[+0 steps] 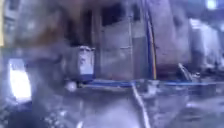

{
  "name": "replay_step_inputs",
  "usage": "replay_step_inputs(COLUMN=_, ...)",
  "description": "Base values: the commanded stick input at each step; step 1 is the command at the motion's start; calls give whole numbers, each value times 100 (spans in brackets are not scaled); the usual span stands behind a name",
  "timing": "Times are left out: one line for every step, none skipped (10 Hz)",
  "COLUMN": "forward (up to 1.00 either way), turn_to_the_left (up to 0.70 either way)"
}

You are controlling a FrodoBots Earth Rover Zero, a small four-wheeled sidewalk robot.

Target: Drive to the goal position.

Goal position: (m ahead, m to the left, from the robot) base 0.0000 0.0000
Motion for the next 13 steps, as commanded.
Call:
replay_step_inputs(forward=0, turn_to_the_left=-45)
replay_step_inputs(forward=0, turn_to_the_left=-45)
replay_step_inputs(forward=0, turn_to_the_left=-45)
replay_step_inputs(forward=0, turn_to_the_left=-45)
replay_step_inputs(forward=0, turn_to_the_left=-45)
replay_step_inputs(forward=0, turn_to_the_left=-45)
replay_step_inputs(forward=0, turn_to_the_left=-45)
replay_step_inputs(forward=0, turn_to_the_left=-45)
replay_step_inputs(forward=0, turn_to_the_left=-45)
replay_step_inputs(forward=0, turn_to_the_left=-45)
replay_step_inputs(forward=0, turn_to_the_left=-45)
replay_step_inputs(forward=0, turn_to_the_left=-45)
replay_step_inputs(forward=0, turn_to_the_left=-45)
